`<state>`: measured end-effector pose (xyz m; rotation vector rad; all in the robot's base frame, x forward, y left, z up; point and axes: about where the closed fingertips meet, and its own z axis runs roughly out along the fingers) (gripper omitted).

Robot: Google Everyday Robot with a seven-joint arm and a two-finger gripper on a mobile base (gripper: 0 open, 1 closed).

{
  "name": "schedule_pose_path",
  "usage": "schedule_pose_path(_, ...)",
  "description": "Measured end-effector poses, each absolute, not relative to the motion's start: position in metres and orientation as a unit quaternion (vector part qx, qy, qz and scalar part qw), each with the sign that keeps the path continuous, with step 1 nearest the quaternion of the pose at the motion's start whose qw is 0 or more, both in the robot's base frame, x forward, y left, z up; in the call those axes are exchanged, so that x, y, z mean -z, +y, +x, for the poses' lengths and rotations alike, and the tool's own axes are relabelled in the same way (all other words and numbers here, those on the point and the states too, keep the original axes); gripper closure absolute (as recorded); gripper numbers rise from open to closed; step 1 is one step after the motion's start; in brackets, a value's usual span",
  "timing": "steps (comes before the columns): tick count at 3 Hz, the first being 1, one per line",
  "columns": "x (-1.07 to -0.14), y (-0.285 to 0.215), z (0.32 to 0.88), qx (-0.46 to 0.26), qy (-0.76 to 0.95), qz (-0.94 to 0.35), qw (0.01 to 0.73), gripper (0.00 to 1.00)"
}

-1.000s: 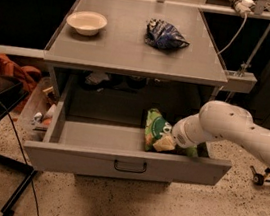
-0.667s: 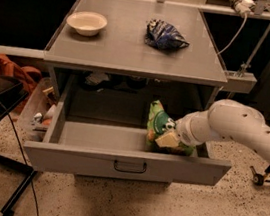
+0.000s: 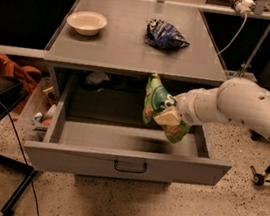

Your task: Pick green rice chip bag from top drawer and place on counter

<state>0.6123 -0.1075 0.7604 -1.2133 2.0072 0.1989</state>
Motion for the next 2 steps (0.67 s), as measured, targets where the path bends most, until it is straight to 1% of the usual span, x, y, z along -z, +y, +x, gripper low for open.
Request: schedule_pose_path(2,-0.867,-0.078,0.652,-0.024,0.754,-0.483,0.444,1.0)
